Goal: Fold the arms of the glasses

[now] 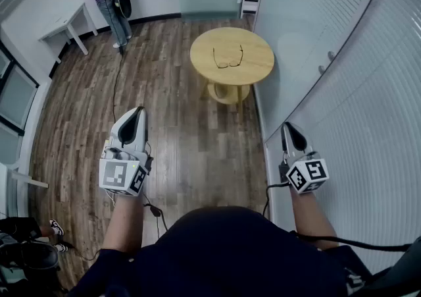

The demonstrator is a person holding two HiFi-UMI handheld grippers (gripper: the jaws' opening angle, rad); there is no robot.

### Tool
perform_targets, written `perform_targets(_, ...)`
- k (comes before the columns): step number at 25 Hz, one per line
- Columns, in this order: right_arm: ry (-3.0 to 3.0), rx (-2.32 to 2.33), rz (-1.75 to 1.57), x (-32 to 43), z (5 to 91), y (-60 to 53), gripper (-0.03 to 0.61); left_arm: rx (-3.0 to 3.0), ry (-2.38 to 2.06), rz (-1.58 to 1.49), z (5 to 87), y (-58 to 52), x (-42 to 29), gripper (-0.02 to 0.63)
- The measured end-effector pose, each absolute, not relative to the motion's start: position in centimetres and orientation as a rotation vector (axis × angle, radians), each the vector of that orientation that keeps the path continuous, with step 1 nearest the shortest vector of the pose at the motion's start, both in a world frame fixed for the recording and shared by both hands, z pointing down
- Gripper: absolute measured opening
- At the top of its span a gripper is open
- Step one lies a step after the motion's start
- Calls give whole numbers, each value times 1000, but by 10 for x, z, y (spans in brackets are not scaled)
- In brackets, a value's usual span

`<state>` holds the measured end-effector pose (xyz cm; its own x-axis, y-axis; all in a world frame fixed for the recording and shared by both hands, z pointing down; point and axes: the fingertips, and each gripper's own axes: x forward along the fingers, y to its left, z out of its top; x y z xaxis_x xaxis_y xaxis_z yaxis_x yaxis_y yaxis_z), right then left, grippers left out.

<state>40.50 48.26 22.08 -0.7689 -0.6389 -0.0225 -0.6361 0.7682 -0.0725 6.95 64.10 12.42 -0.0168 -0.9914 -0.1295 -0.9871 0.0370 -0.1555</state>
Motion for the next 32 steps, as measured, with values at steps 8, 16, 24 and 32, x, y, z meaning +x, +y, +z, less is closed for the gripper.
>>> perform_targets(8,2919,-1052,-73,409,223,467,5,-2058,2108,-25,123,626,76,3)
perform_targets(16,2916,-1103,-74,418,229,449,6,-2055,2121,-59,125,609,89,3)
perform_targets(24,2946,-1067,-118,415,250,420,6,-2043,2122,-90,131,575,100,3)
perform_targets(32,2951,-1073,-165,394,267,380,6,-2095,2068,-104,147,513,86,3)
